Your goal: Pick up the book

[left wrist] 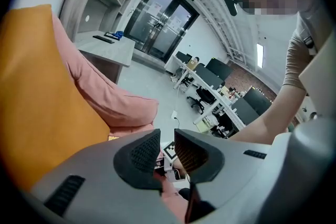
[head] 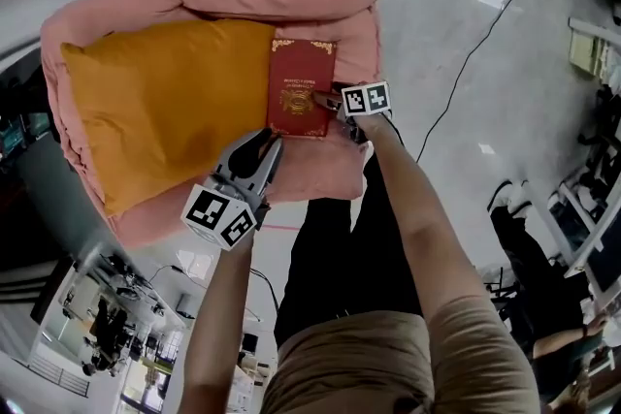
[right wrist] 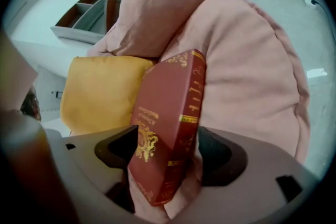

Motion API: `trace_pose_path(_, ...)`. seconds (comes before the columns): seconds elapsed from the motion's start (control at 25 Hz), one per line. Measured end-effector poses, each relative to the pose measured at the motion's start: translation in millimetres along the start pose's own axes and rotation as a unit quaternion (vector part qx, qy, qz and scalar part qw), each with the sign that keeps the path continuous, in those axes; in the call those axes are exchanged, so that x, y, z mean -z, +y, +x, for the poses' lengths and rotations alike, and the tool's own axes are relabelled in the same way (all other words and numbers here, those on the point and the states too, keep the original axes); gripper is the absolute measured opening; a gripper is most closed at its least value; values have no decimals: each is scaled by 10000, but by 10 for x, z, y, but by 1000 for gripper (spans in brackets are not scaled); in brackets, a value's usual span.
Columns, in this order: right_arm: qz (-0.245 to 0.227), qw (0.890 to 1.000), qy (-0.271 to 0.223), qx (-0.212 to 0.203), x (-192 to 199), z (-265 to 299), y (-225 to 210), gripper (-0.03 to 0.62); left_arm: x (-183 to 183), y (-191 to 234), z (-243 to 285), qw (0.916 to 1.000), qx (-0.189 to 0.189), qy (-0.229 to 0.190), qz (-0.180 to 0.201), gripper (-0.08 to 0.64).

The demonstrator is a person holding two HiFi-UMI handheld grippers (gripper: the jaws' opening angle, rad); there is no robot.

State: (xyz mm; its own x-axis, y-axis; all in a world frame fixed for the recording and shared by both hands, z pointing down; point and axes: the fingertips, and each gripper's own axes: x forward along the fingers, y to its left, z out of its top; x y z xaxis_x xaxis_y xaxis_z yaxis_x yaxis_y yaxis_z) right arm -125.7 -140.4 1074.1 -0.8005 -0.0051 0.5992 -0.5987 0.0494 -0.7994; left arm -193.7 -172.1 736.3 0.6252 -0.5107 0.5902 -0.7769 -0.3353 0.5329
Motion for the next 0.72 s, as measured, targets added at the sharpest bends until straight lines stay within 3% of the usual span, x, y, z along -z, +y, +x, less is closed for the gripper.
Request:
trace_pose_path(0.12,43,9999,56,132,53,86,-98,350,75,29,-48,10000,-6,-15,-27,72)
trace_pose_path(0.28,188,9998,-77,-22,56,182,2,350,143,50,-129,10000,-14,-36,-26,72)
trace_pose_path(0.44,1014,9916,-737,-308,-27,152,52,350,196,70,-213,10000,-10,-54,-7,72)
trace_pose_path(0.6,1893,9661,-1592,-739,-112,-22,80,350,222,38,-262,9999,-34,-95,-17,72)
trace_pose_path(0.72,2603,9254,-2409,-1338,-184,-282,113,350,269,-1,-279,9999,-2,-142,-16,72)
